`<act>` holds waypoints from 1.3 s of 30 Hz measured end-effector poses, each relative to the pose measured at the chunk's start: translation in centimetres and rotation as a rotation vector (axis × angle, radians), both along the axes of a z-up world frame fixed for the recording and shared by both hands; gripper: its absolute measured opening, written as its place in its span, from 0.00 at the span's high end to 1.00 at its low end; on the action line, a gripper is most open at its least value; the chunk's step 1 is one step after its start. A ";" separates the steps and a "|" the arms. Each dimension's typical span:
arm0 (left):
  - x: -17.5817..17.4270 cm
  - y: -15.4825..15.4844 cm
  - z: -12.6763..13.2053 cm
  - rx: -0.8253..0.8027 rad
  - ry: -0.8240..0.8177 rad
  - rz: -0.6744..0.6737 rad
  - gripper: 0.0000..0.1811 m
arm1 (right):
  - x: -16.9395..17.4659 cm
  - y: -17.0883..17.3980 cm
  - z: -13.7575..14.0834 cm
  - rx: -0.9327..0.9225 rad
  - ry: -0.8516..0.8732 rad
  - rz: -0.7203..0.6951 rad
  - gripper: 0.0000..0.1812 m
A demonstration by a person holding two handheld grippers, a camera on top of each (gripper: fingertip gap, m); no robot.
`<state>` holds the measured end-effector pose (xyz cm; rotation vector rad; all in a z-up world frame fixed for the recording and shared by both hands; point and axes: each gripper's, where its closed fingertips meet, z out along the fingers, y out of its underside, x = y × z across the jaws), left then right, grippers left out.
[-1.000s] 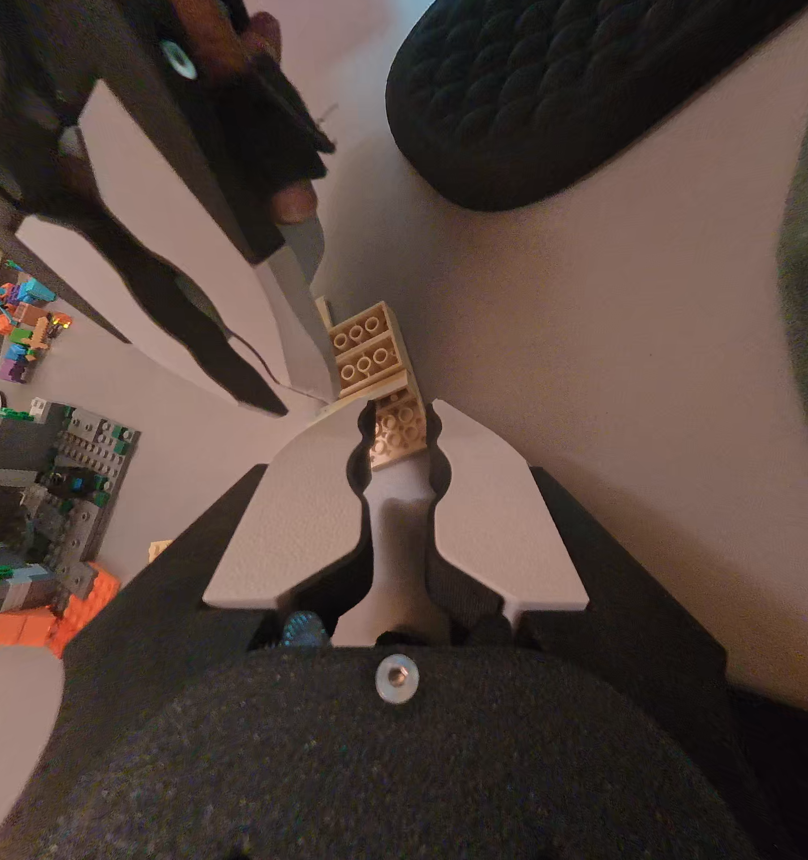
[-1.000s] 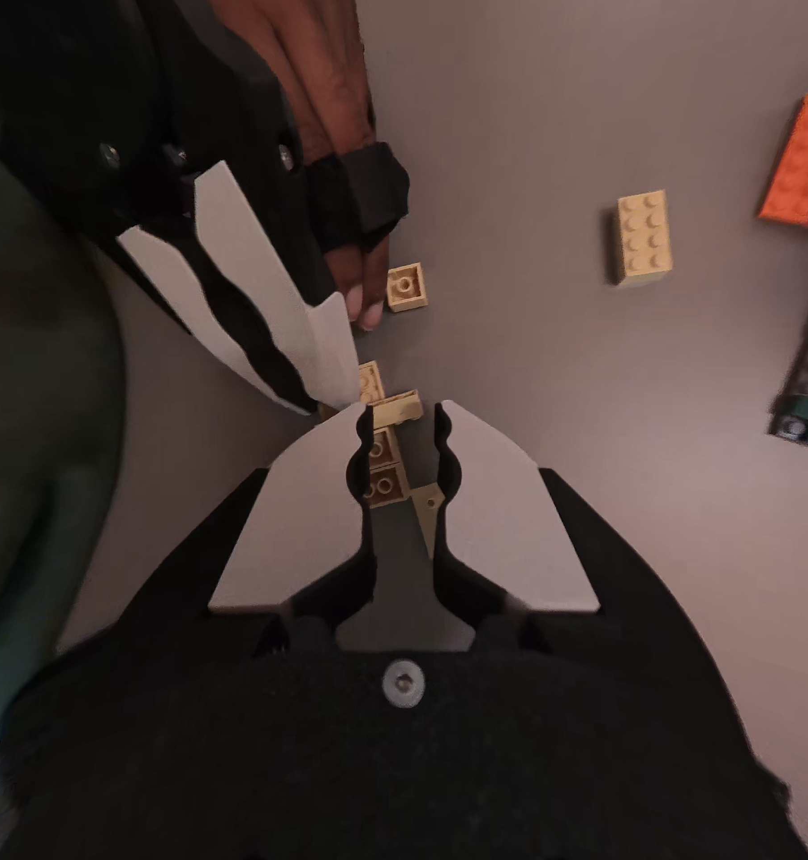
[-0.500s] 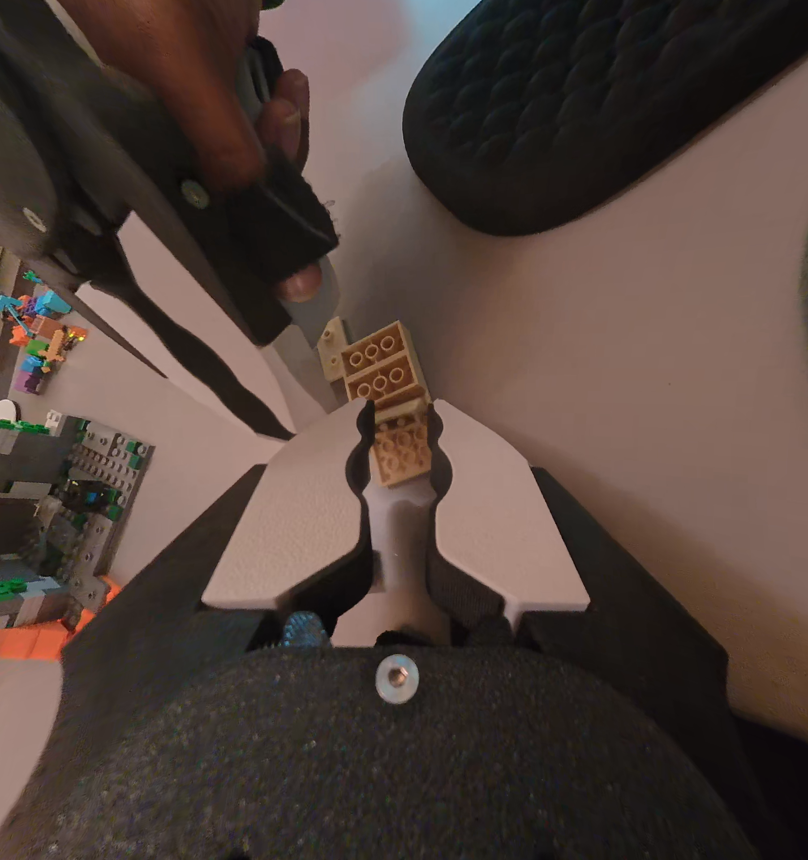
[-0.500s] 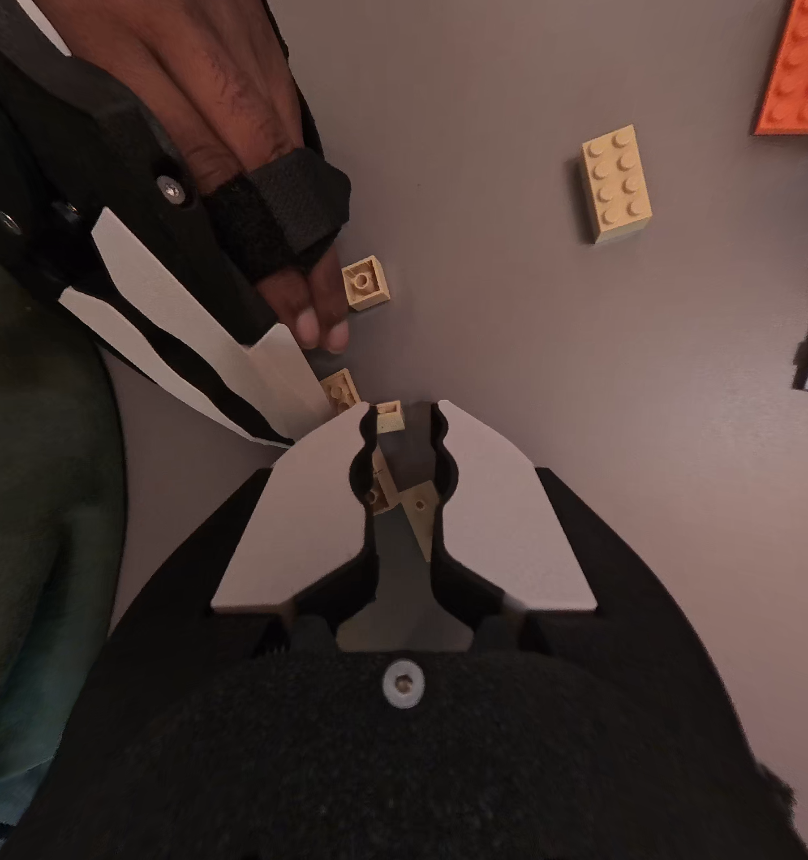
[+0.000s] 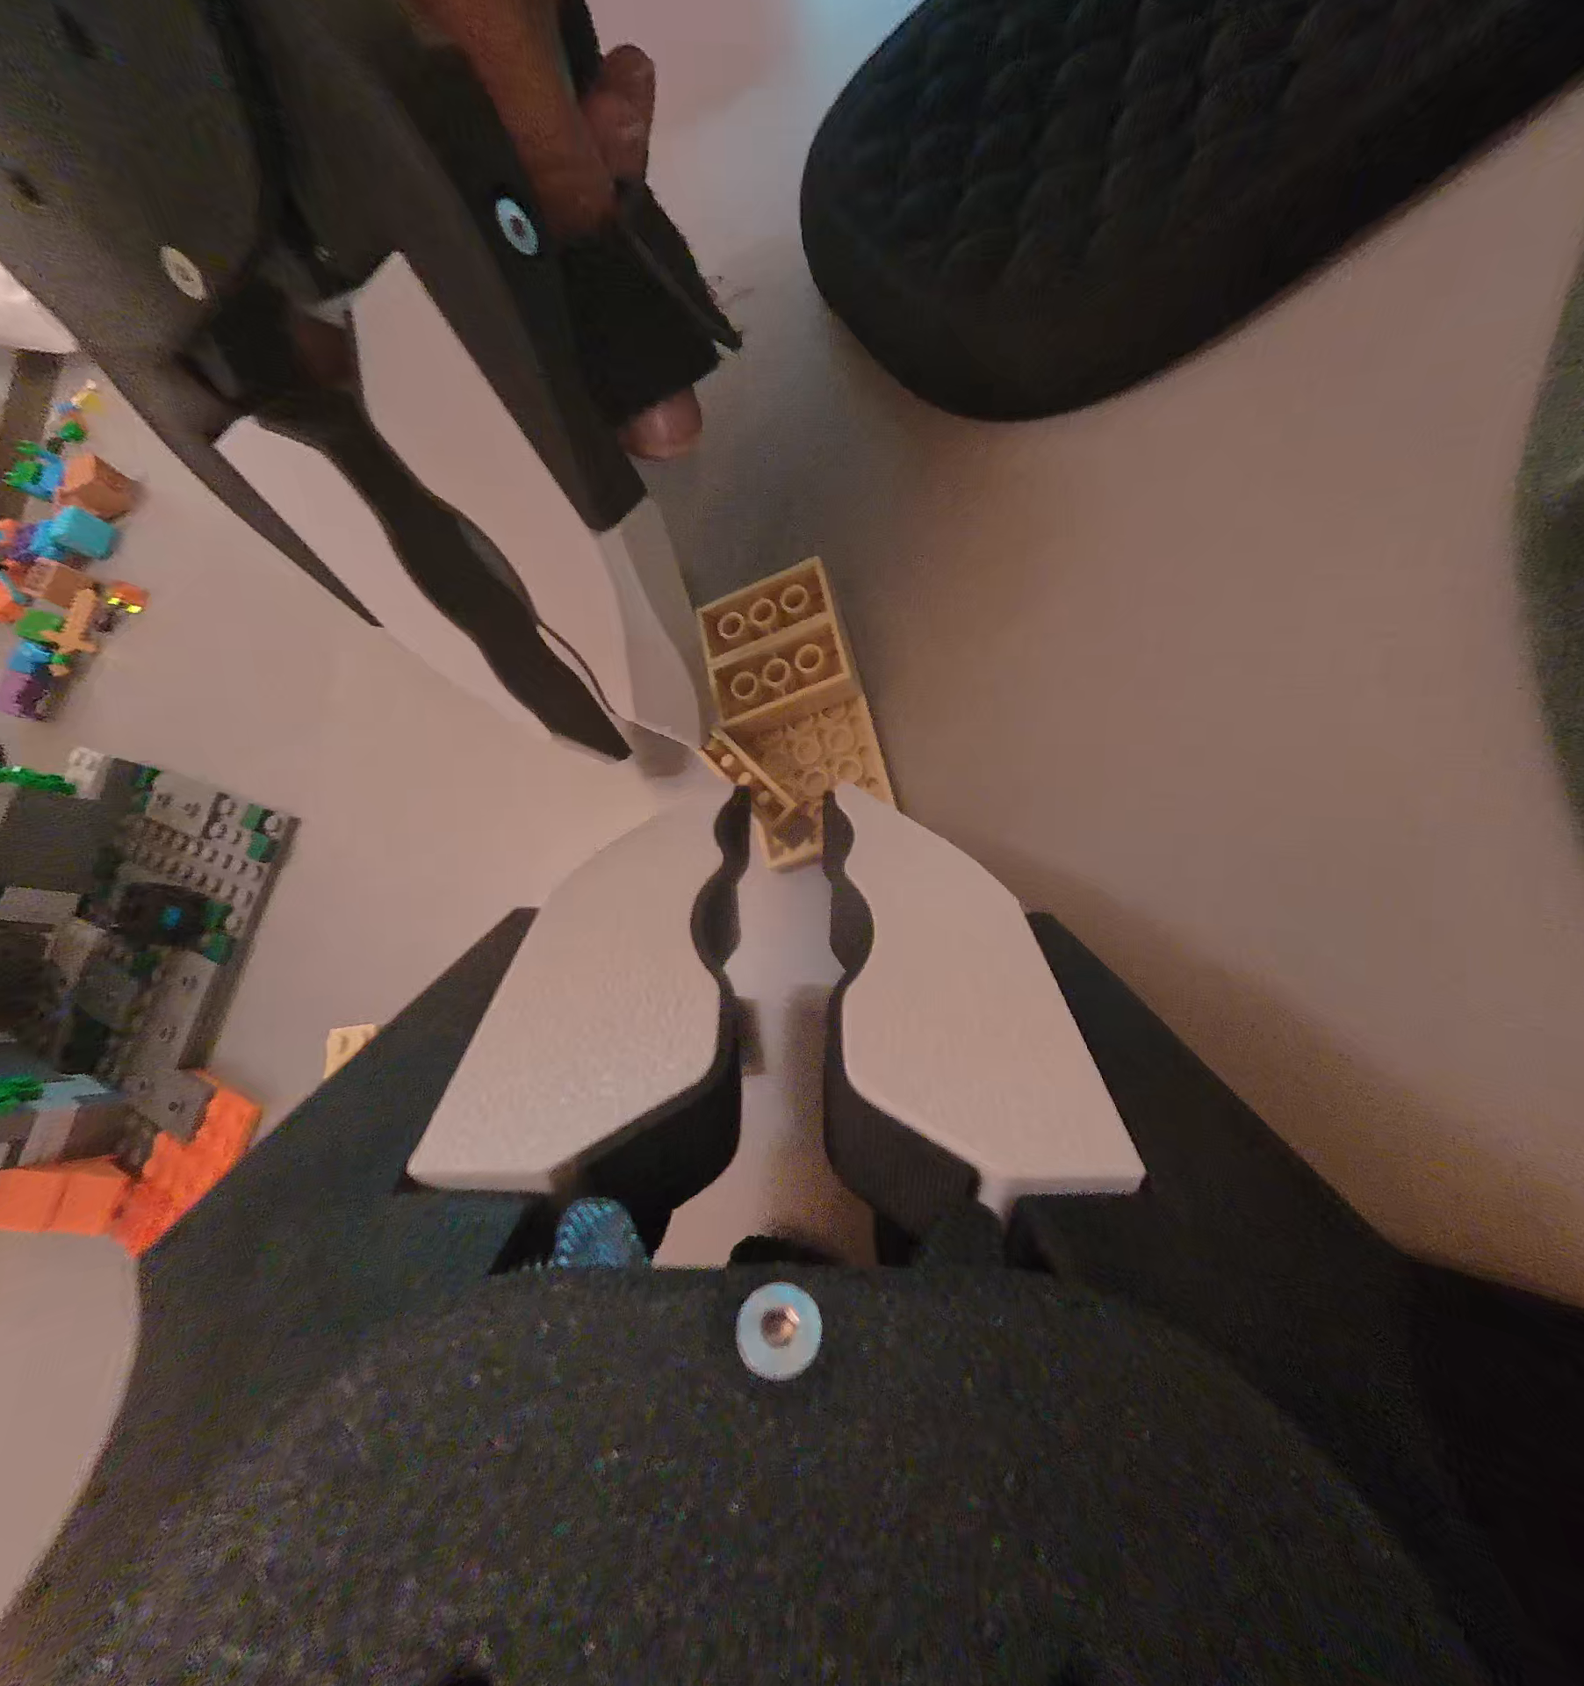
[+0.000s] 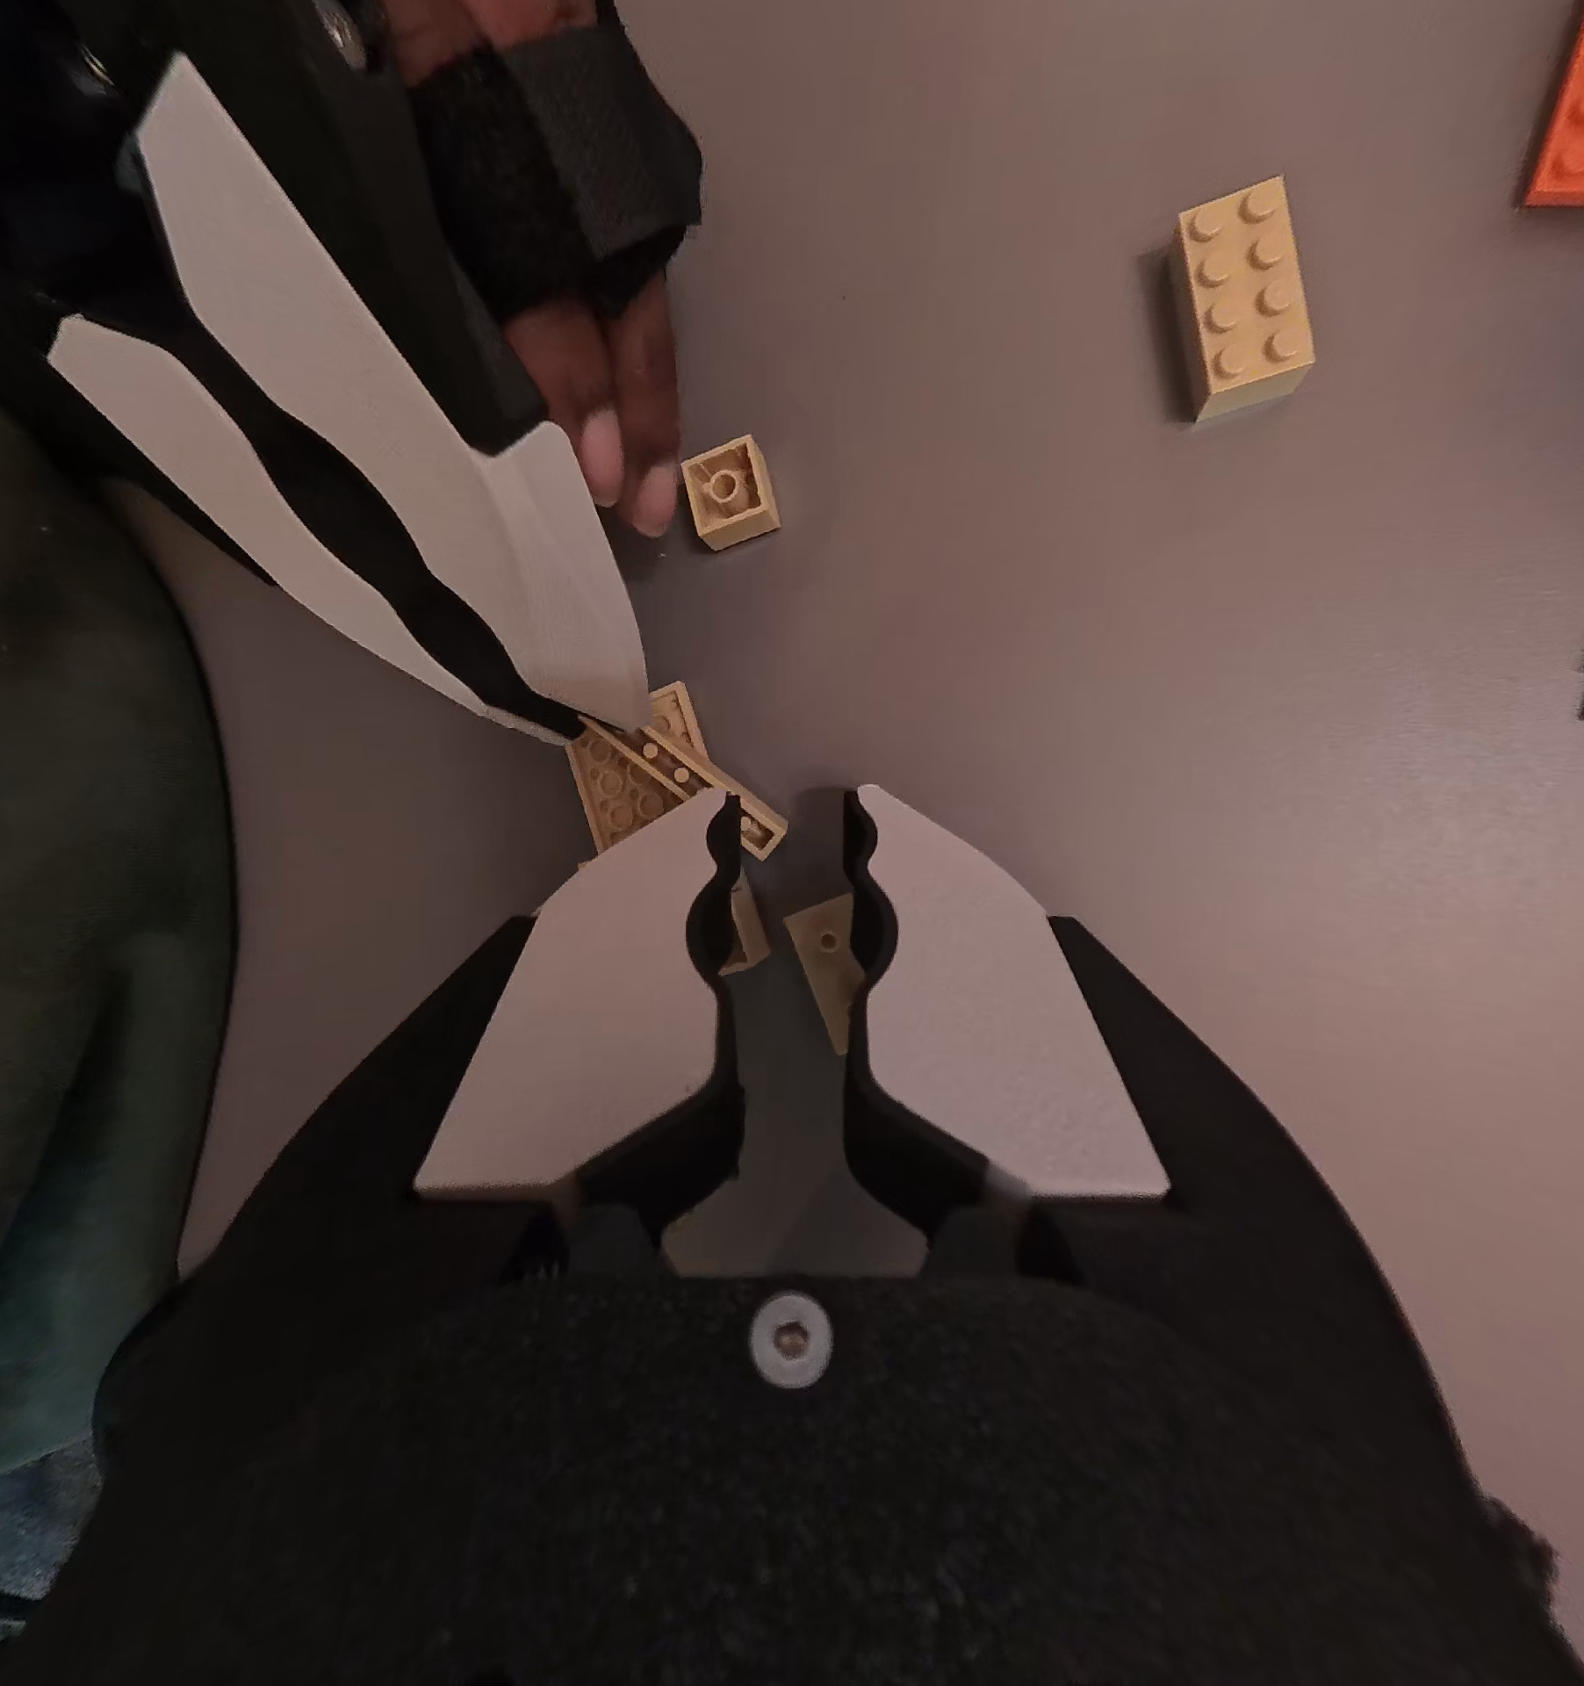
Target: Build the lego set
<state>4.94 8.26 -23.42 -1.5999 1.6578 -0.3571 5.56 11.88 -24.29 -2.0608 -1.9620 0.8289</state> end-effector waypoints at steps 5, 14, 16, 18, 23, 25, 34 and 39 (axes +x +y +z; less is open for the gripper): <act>-0.1 -0.4 -0.2 -0.020 0.013 -0.010 0.91 | 0.0 -0.2 0.1 0.008 0.003 0.021 0.88; 0.5 -1.4 -0.6 -0.057 0.011 -0.048 0.92 | -0.1 0.3 1.1 -0.001 0.046 0.002 0.88; 0.7 -1.5 -0.8 -0.056 0.025 -0.054 0.91 | 0.2 0.6 1.6 -0.017 0.052 -0.012 0.88; 0.8 -1.6 -1.2 -0.055 0.038 -0.064 0.91 | 0.6 0.6 1.4 -0.029 0.043 -0.010 0.88; 0.9 -1.6 -1.2 -0.052 0.041 -0.063 0.90 | 1.1 0.3 0.6 -0.078 0.044 -0.019 0.88; 0.6 -1.4 -0.9 -0.050 0.031 -0.054 0.90 | 1.1 -0.1 1.2 -0.082 0.076 -0.009 0.88; -1.4 0.5 -0.1 -0.027 0.019 0.020 0.92 | 0.9 -3.2 1.0 0.431 0.092 0.135 0.85; -2.0 0.8 -0.4 -0.016 0.033 0.037 0.92 | 0.3 -3.5 0.0 0.574 0.083 0.180 0.87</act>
